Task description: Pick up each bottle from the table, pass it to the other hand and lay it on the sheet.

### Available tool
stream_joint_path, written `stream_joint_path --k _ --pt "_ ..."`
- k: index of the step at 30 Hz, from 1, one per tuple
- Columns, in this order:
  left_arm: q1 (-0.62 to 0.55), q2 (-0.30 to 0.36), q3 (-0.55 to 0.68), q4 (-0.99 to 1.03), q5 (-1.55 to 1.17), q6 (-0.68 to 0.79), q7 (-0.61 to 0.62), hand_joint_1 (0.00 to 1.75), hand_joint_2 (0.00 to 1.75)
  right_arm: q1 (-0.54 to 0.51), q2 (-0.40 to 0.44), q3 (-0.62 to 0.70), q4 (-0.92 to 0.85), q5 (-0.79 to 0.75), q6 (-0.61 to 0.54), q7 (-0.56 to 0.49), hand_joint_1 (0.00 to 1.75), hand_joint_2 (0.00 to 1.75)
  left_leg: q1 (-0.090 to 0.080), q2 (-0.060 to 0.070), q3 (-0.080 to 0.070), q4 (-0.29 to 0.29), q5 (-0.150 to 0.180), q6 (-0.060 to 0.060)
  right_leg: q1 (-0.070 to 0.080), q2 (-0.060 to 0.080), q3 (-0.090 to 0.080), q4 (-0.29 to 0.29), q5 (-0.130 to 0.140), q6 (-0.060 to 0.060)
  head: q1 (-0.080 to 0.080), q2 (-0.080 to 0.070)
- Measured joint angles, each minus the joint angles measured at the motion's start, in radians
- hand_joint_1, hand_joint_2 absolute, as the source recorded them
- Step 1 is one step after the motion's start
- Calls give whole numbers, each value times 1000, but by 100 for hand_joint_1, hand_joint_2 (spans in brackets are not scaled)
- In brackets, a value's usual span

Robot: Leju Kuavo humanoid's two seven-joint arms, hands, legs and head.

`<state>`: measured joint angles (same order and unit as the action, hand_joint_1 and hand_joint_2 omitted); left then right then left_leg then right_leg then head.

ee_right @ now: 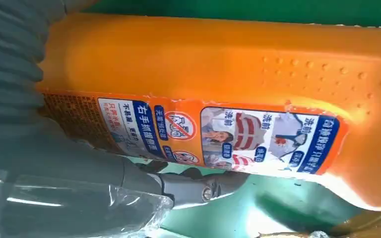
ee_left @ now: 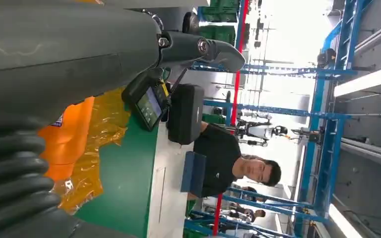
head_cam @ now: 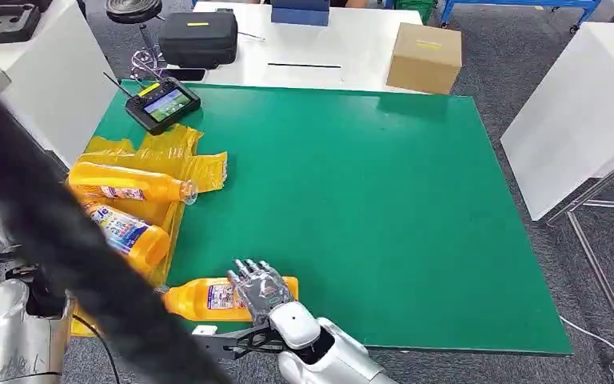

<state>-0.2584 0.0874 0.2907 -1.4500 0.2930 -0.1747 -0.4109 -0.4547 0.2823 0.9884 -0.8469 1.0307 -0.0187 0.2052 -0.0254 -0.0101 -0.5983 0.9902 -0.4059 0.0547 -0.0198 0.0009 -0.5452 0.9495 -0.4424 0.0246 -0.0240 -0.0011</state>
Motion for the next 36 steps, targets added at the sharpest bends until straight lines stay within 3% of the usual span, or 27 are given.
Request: stream_joint_path --k 1,2,7,36 --pt "0 0 0 0 0 1 0 0 0 -3 1 1 5 2 2 3 162 175 0 0 0 0 0 0 0 0 0 0 0 0 0 0" --pt "0 0 0 0 0 2 0 0 0 -6 2 2 10 3 7 7 175 175 0 0 0 0 0 0 0 0 0 0 0 0 0 0" --pt "-2 0 0 0 12 6 1 0 0 -19 8 18 46 18 46 23 175 175 0 0 4 0 -1 0 0 0 -9 -1 -1 -1 0 0" --pt "44 -8 6 -29 31 7 6 0 0 -31 -5 53 69 50 35 65 175 175 -1 -1 7 0 -1 -1 0 0 -7 -1 -1 -1 0 0"
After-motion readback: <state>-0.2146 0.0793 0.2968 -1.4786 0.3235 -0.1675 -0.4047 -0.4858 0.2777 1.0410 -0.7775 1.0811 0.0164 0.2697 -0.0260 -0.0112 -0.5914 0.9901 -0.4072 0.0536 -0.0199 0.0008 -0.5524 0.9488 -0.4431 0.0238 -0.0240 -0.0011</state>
